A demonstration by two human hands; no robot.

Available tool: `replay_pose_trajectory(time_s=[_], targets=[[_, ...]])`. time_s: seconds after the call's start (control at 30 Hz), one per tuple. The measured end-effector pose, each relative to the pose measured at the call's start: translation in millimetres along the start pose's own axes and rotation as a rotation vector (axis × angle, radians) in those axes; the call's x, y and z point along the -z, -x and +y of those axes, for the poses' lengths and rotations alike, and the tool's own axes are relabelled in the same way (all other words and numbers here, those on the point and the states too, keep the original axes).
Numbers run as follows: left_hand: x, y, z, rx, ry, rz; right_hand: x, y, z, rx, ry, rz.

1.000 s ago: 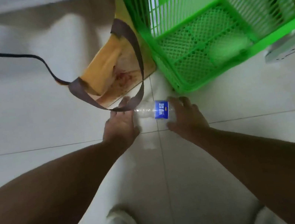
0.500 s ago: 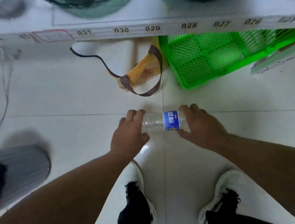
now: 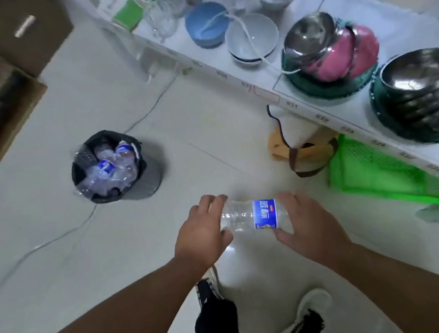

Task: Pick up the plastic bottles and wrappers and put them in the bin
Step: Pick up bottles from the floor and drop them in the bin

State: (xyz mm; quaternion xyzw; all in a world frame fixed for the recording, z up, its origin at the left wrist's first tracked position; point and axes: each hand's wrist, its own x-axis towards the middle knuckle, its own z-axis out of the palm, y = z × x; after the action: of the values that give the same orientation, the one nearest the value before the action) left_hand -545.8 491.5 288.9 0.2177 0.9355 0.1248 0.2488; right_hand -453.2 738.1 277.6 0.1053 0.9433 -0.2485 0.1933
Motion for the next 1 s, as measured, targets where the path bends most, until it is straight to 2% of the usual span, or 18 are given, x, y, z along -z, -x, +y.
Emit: replay_pose_trajectory(time_s=[0.17, 0.37, 0.57, 0.8, 0.9, 1.0], targets=[[52.2, 31.9, -73.1, 0.119, 0.096, 0.118, 12.2, -37.7, -97.8, 0.134, 0.066, -0.008], [98.3, 41.2, -191.5, 0.220, 0.226, 0.276, -14.8, -107.1, -217.6, 0.210, 0.067, -0.032], [138.1, 54.4, -290.1, 0.305, 0.286, 0.292, -40.0, -149.5, -324.8, 0.223, 0.111, -0.103], [161.6, 16.7, -342.1, 0.350, 0.266, 0.227, -50.4, -222.0, -379.5, 0.143, 0.148, -0.138], [162.9, -13.7, -355.0, 0.408, 0.303, 0.198, -54.3, -262.5, -383.9, 0.120, 0.285, -0.130], [157.6, -42.3, -366.8, 0.489, 0.350, 0.211, -60.7, -297.4, -385.0, 0.174, 0.431, -0.097]])
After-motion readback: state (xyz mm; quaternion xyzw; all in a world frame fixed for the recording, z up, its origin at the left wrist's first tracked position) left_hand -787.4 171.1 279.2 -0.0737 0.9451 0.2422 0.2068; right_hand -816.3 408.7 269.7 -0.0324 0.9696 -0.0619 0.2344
